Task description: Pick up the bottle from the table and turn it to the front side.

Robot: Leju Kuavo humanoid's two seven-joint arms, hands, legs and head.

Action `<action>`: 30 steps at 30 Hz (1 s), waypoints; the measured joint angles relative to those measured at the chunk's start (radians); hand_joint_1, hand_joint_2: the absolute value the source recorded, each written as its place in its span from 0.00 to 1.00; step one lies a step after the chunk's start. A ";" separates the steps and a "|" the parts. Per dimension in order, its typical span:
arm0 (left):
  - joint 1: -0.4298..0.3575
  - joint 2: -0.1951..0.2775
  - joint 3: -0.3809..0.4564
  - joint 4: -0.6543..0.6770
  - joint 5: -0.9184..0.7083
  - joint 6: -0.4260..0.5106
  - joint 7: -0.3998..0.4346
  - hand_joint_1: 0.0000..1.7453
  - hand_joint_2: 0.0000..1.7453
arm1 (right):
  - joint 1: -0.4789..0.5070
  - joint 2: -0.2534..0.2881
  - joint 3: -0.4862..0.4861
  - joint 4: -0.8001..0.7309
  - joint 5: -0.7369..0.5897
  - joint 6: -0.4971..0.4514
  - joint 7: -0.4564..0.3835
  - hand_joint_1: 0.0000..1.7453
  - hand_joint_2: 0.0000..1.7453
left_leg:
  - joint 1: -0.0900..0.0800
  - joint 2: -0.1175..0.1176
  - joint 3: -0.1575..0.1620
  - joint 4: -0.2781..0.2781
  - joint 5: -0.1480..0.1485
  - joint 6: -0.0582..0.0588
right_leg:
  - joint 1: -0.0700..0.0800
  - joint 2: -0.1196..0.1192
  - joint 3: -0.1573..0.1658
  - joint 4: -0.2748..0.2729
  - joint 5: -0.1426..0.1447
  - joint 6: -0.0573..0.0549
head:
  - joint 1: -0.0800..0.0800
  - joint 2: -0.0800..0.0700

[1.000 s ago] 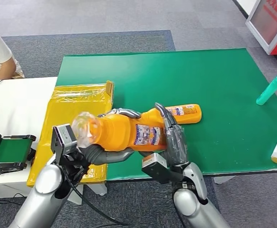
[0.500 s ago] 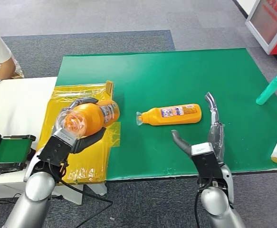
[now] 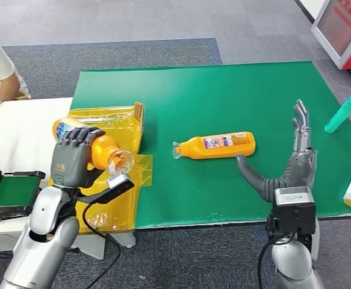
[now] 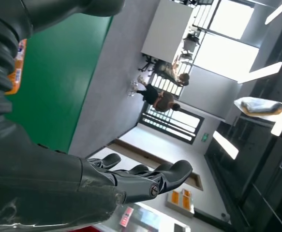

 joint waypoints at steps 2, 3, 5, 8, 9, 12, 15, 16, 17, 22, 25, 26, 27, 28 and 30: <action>-0.014 0.006 -0.005 0.078 -0.026 0.001 -0.001 1.00 1.00 | 0.000 0.000 -0.011 -0.023 -0.011 0.001 -0.007 0.00 1.00 | 0.000 0.000 0.000 0.000 0.000 0.000 | 0.000 0.000 0.000 0.000 0.000 0.000 | 0.000 0.000; -0.022 0.007 -0.007 0.115 -0.033 0.001 0.001 1.00 1.00 | 0.000 0.000 -0.016 -0.033 -0.015 0.003 -0.009 0.00 1.00 | 0.000 0.000 0.000 0.000 0.000 0.000 | 0.000 0.000 0.000 0.000 0.000 0.000 | 0.000 0.000; -0.035 0.009 -0.011 0.179 -0.038 -0.002 0.002 1.00 1.00 | 0.001 0.000 -0.024 -0.050 -0.019 0.005 -0.014 0.00 1.00 | 0.000 0.000 0.000 0.000 0.000 0.000 | 0.000 0.000 0.000 0.000 0.000 0.000 | 0.000 0.000; -0.049 0.009 -0.013 0.243 -0.034 -0.010 0.004 1.00 1.00 | 0.004 0.000 -0.027 -0.067 -0.020 0.007 -0.019 0.00 1.00 | 0.000 0.000 0.000 0.000 0.000 0.000 | 0.000 0.000 0.000 0.000 0.000 0.000 | 0.000 0.000; -0.053 0.009 -0.013 0.256 -0.032 -0.013 0.004 1.00 1.00 | 0.004 0.000 -0.027 -0.070 -0.019 0.008 -0.021 0.00 1.00 | 0.000 0.000 0.000 0.000 0.000 0.000 | 0.000 0.000 0.000 0.000 0.000 0.000 | 0.000 0.000; -0.059 0.009 -0.013 0.279 -0.029 -0.022 0.004 1.00 1.00 | 0.006 0.001 -0.027 -0.076 -0.016 0.009 -0.028 0.00 1.00 | 0.000 0.000 0.000 0.000 0.000 0.000 | 0.000 0.000 0.000 0.000 0.000 0.000 | 0.000 0.000; -0.062 0.007 -0.014 0.289 -0.020 -0.020 0.002 1.00 1.00 | 0.010 0.001 -0.027 -0.082 -0.003 0.013 -0.031 0.00 1.00 | 0.000 0.000 0.000 0.000 0.000 0.000 | 0.000 0.000 0.000 0.000 0.000 0.000 | 0.000 0.000; -0.063 0.006 -0.014 0.290 -0.018 -0.016 0.001 1.00 1.00 | 0.015 0.001 -0.027 -0.085 0.008 0.017 -0.031 0.00 1.00 | 0.000 0.000 0.000 0.000 0.000 0.000 | 0.000 0.000 0.000 0.000 0.000 0.000 | 0.000 0.000; -0.063 0.006 -0.014 0.291 -0.016 -0.011 -0.001 0.92 1.00 | 0.020 0.001 -0.027 -0.088 0.019 0.020 -0.032 0.00 1.00 | 0.000 0.000 0.000 0.000 0.000 0.000 | 0.000 0.000 0.000 0.000 0.000 0.000 | 0.000 0.000; -0.062 0.005 -0.014 0.290 -0.014 0.004 -0.002 0.00 1.00 | 0.047 0.000 -0.027 -0.109 0.041 0.023 -0.037 0.00 1.00 | 0.000 0.000 -0.001 0.000 0.000 0.000 | 0.000 0.000 0.000 0.000 0.000 0.000 | 0.000 0.000; -0.055 0.004 -0.013 0.284 0.006 0.054 -0.012 0.00 1.00 | 0.071 -0.003 -0.027 -0.127 0.031 0.031 -0.047 0.00 1.00 | 0.000 0.000 -0.001 0.000 0.000 0.000 | 0.000 0.000 0.000 0.000 0.000 0.000 | 0.000 0.000; -0.050 0.004 -0.012 0.279 0.015 0.074 -0.019 0.00 1.00 | 0.081 -0.005 -0.027 -0.133 0.027 0.037 -0.049 0.00 1.00 | 0.000 0.000 -0.001 0.000 0.000 0.000 | 0.000 0.000 0.000 0.000 0.000 0.000 | 0.000 0.000; -0.044 0.004 -0.011 0.273 0.023 0.089 -0.026 0.00 1.00 | 0.090 -0.007 -0.027 -0.137 0.025 0.044 -0.050 0.00 1.00 | 0.000 0.000 -0.001 0.000 0.000 0.000 | 0.000 0.000 0.000 0.000 0.000 0.000 | 0.000 0.000; -0.039 0.004 -0.011 0.268 0.028 0.098 -0.030 0.00 1.00 | 0.098 -0.009 -0.027 -0.140 0.024 0.049 -0.050 0.00 1.00 | 0.000 0.000 -0.001 0.000 0.000 0.000 | 0.000 0.000 0.000 0.000 0.000 0.000 | 0.000 0.000; -0.029 0.004 -0.010 0.260 0.033 0.106 -0.036 0.00 1.00 | 0.108 -0.012 -0.027 -0.143 0.024 0.055 -0.051 0.00 1.00 | 0.000 0.000 -0.001 0.000 0.000 0.000 | 0.000 0.000 0.000 0.000 0.000 0.000 | 0.000 0.000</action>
